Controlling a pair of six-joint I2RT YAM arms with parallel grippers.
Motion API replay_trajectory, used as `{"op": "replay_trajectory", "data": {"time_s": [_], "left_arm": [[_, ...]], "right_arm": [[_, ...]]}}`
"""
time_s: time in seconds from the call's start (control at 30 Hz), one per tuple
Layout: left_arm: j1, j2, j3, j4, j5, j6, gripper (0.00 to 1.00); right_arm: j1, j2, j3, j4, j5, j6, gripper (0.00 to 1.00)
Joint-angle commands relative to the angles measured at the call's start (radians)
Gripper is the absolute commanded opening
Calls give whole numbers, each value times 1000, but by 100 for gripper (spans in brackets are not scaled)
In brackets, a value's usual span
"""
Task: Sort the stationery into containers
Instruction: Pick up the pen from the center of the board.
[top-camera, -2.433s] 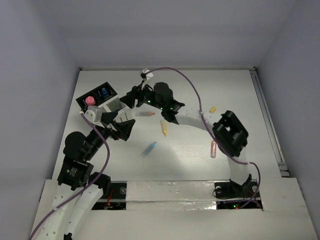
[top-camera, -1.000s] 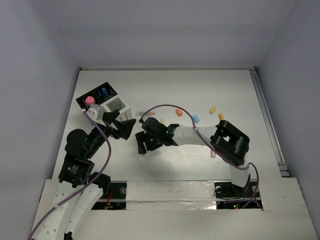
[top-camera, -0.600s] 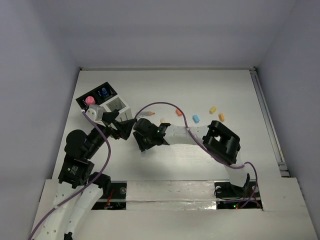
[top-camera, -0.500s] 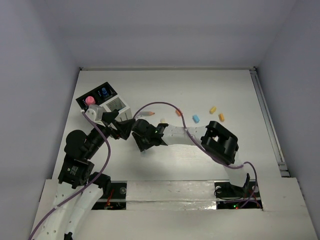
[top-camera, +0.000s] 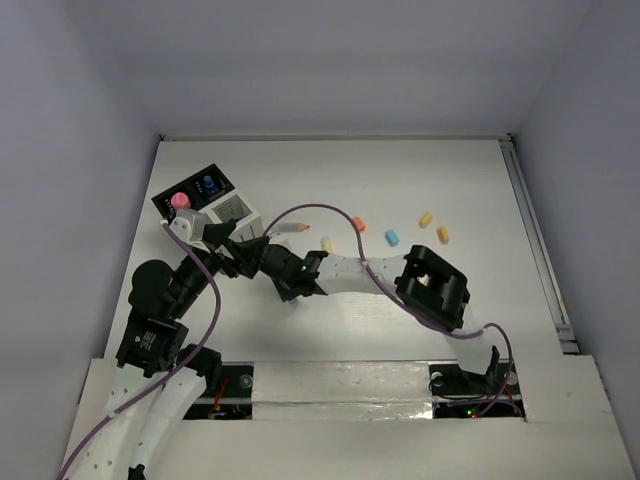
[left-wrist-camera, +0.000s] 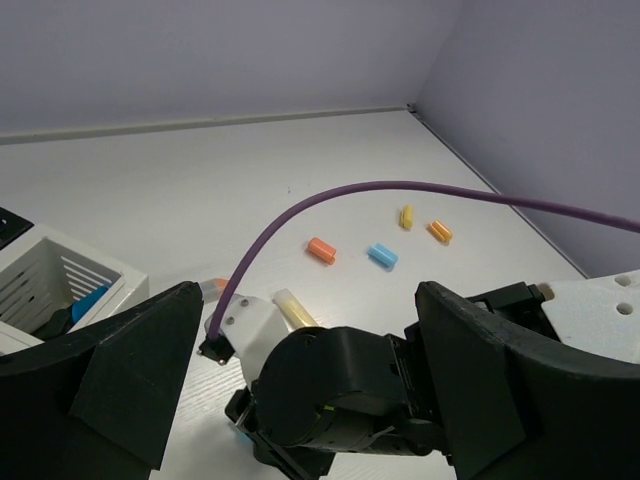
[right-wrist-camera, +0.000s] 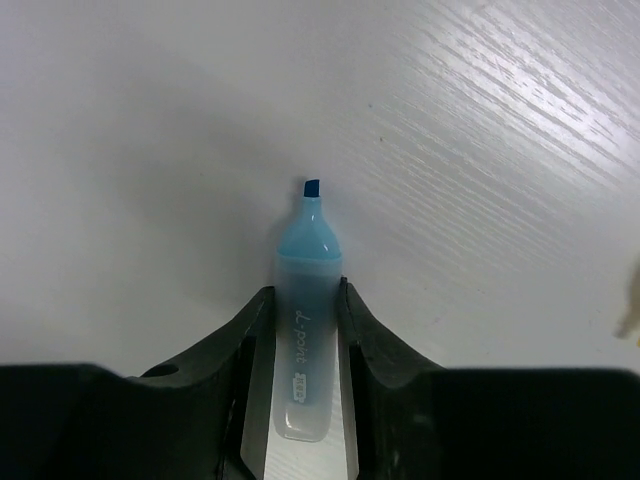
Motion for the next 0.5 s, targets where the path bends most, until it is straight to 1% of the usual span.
{"op": "replay_trajectory", "data": {"time_s": [0.0,0.1,0.17,0.23,0.33,0.37,0.47], "left_arm": [[3,-4,20,35,-8,-10,85],[3,-5,20,33,-12,-12,85],[3,-8,18,35,-14,-18,83],[3,-19,11,35,-12,-26,82],[3,-36,0,39,-6,-41,77],[3,-39,-3,38,2,-50,74],[3,-28,-15,48,26,-72,69]], "right_arm": [[-1,-39,-81,-47,80,7,13],[-10,-130,-126,45,108,0,11],[-19,-221,-164,102,146,-8,10],[-54,-309,-217,180,162,-20,10],[-111,-388,-258,271,137,-29,9],[-122,-434,-282,297,136,-34,9],[-159,-503,-298,377,105,-48,10]]}}
